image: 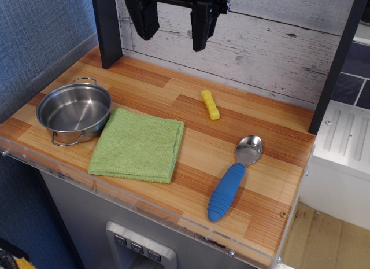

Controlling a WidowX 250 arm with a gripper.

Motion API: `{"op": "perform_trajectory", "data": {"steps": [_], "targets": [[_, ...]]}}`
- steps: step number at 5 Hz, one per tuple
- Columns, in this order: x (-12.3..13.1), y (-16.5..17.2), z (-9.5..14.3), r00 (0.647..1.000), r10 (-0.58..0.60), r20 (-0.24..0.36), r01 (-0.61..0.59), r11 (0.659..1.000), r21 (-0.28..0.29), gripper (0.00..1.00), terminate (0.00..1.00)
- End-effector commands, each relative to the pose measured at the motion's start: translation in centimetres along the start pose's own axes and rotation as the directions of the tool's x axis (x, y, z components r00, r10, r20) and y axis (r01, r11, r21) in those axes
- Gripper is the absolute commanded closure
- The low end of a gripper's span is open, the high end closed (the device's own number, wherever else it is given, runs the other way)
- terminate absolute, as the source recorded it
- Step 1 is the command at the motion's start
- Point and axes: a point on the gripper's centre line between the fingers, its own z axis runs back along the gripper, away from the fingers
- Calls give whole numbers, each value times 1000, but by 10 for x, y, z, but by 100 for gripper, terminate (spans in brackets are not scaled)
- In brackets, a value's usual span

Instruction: Put the spoon behind the cloth.

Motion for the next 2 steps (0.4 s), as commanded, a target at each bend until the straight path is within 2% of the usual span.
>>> {"op": "perform_trajectory", "data": {"steps": [1, 2], "targets": [[0, 0, 0, 1000, 0, 0, 0, 1000, 0, 0, 0], [-6, -23, -27, 996, -66, -59, 65, 998, -6, 0, 0]]}}
